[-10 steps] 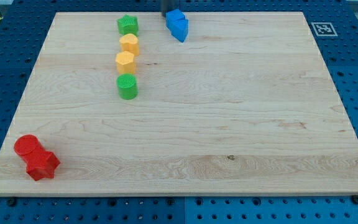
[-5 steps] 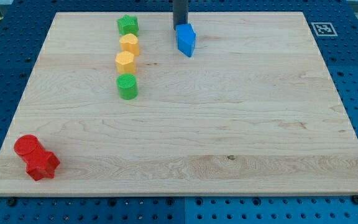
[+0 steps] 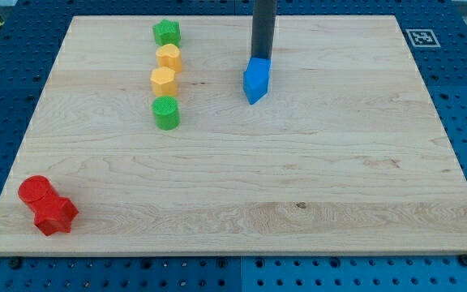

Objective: Slide the blue cube and blue triangle towards the bottom center

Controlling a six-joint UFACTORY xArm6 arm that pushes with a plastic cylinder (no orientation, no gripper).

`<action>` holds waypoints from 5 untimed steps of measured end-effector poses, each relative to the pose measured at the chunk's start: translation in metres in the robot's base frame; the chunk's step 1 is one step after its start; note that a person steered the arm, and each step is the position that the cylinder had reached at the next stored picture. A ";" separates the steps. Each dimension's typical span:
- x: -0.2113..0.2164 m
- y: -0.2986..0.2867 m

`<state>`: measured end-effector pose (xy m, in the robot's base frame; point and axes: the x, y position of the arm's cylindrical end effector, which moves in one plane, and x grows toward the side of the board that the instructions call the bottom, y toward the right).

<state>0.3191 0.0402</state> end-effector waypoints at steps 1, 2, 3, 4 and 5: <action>0.029 0.000; 0.061 0.000; 0.077 -0.001; 0.098 -0.001; 0.117 -0.002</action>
